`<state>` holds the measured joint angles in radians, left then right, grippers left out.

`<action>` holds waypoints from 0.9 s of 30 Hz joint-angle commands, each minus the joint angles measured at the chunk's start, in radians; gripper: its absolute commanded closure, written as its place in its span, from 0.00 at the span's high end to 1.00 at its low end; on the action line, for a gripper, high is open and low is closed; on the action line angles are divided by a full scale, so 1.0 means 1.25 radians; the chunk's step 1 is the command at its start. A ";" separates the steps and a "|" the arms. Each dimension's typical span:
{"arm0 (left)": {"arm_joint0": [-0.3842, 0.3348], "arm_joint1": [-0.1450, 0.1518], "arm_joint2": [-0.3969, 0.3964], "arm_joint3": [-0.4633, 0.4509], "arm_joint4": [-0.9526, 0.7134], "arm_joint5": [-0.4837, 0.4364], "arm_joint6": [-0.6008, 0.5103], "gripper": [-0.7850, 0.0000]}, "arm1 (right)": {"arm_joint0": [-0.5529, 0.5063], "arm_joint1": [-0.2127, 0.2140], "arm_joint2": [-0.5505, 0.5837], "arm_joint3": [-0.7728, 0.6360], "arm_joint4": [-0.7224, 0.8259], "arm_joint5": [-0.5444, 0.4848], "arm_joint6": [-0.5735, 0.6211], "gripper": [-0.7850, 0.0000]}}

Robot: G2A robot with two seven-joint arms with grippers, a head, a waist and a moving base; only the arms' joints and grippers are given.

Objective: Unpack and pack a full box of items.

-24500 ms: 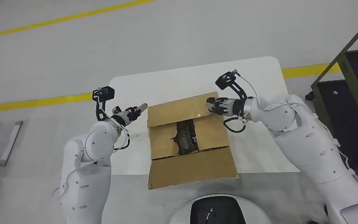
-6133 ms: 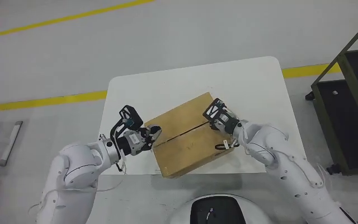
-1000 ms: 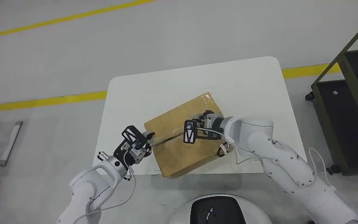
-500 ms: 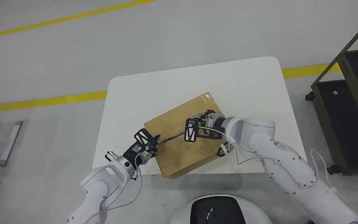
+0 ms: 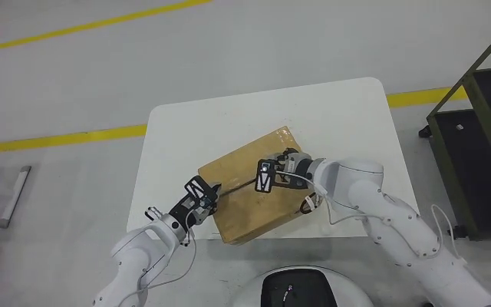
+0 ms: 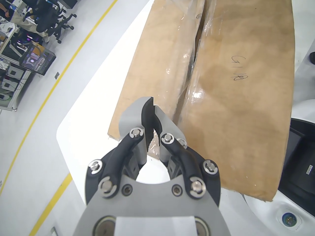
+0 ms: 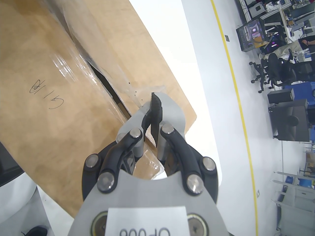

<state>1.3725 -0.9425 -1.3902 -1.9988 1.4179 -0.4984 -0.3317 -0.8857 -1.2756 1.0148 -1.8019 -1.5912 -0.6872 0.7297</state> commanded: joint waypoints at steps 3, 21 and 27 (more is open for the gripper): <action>0.001 -0.001 -0.002 0.000 0.000 0.003 0.002 0.00 | 0.000 0.000 0.006 -0.008 0.019 0.001 0.001 0.00; -0.003 -0.006 0.002 0.000 0.007 -0.013 0.004 0.00 | 0.008 0.002 0.004 0.008 0.033 -0.010 0.076 0.00; -0.008 -0.008 0.014 0.004 0.019 -0.025 0.000 0.00 | 0.011 0.002 -0.002 0.023 0.023 -0.006 0.067 0.00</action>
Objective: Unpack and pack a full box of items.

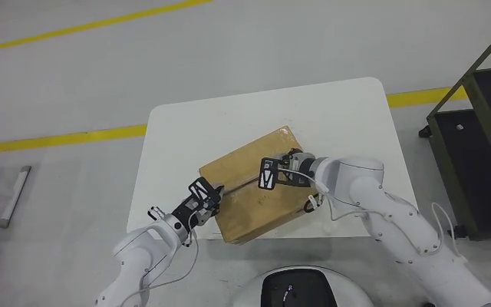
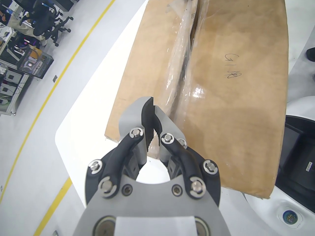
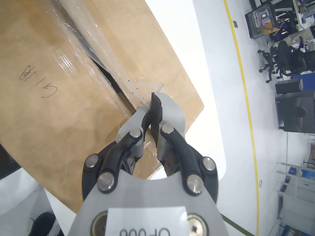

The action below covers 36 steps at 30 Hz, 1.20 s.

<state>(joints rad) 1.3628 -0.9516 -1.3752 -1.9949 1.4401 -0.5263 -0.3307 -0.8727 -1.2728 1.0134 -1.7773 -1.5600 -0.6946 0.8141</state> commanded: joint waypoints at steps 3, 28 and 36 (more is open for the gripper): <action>-0.003 -0.001 0.008 0.005 0.006 -0.008 -0.002 0.00 | 0.001 0.000 -0.004 0.009 -0.005 0.000 -0.004 0.00; -0.043 -0.011 0.055 0.028 0.033 -0.025 -0.075 0.00 | -0.010 0.009 0.046 -0.028 0.015 0.008 -0.010 1.00; -0.039 -0.012 0.052 0.023 0.034 -0.038 -0.063 0.00 | -0.065 0.027 0.141 -0.106 0.018 0.014 0.023 1.00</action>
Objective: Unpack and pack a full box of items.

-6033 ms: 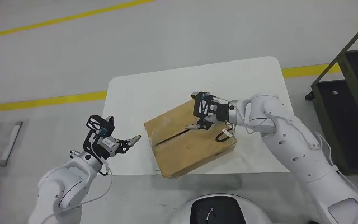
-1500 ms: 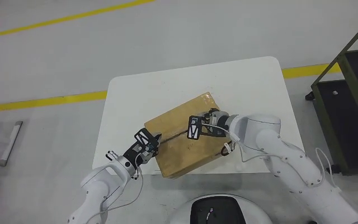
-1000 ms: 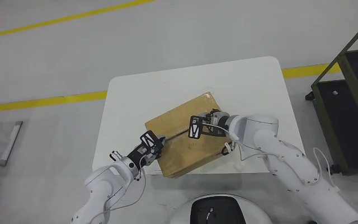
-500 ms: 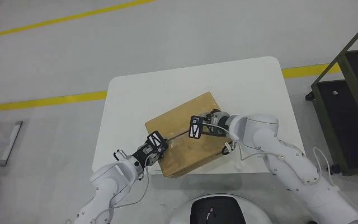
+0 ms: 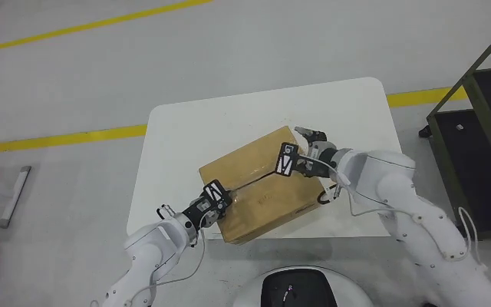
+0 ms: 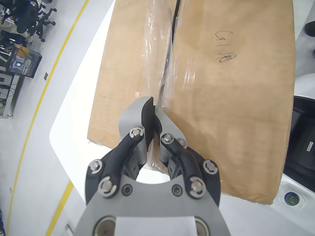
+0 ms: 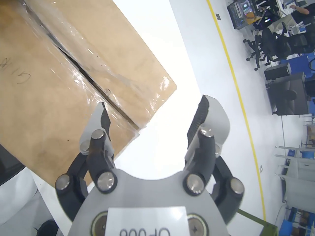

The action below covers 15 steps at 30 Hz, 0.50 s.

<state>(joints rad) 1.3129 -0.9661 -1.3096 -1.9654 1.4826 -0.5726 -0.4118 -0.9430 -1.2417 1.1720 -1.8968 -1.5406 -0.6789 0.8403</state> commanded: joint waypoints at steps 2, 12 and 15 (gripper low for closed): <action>0.003 0.000 -0.003 -0.004 0.001 -0.004 0.005 0.00 | -0.026 0.007 0.045 -0.038 0.008 0.010 0.005 1.00; 0.018 0.001 -0.034 -0.030 -0.029 0.002 0.023 1.00 | -0.143 0.015 0.241 -0.044 0.337 0.072 -0.298 1.00; 0.021 0.001 -0.052 -0.039 -0.049 0.009 0.032 1.00 | -0.157 0.013 0.252 0.020 0.466 0.034 -0.410 1.00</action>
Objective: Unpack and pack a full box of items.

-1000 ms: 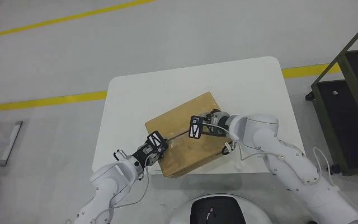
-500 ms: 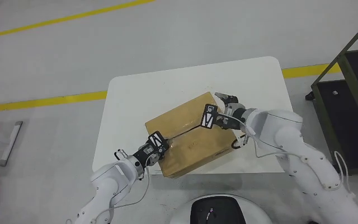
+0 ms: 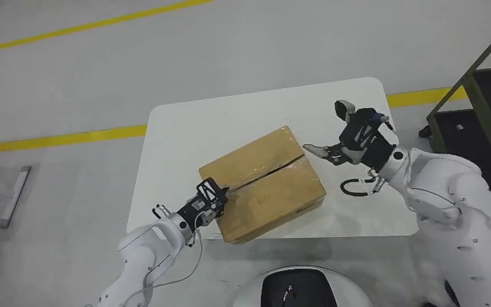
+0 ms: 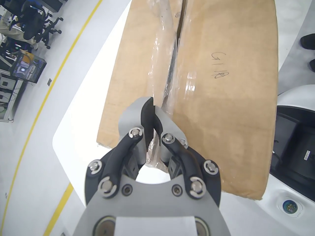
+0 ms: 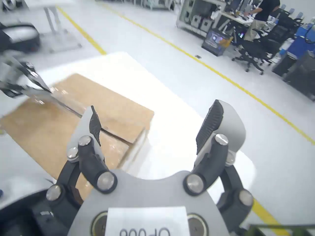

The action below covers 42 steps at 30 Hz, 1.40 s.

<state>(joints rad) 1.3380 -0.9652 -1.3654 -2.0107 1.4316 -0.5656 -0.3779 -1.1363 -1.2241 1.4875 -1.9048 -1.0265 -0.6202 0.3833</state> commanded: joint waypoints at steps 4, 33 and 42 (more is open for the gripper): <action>0.010 0.001 -0.039 -0.010 -0.036 0.019 0.015 1.00 | 0.021 -0.003 -0.039 0.113 0.111 -0.056 -0.076 1.00; 0.037 0.000 -0.106 -0.013 -0.074 0.077 0.030 1.00 | 0.051 0.005 -0.041 0.283 0.074 0.179 -0.040 0.10; 0.037 0.000 -0.106 -0.013 -0.074 0.077 0.030 1.00 | 0.014 0.005 -0.094 0.339 0.081 0.139 -0.007 0.00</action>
<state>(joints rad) 1.3844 -0.9648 -1.4974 -2.0264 1.3394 -0.4698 -0.3400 -1.1170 -1.2192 1.3758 -1.4839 -0.9282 -0.4294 0.3627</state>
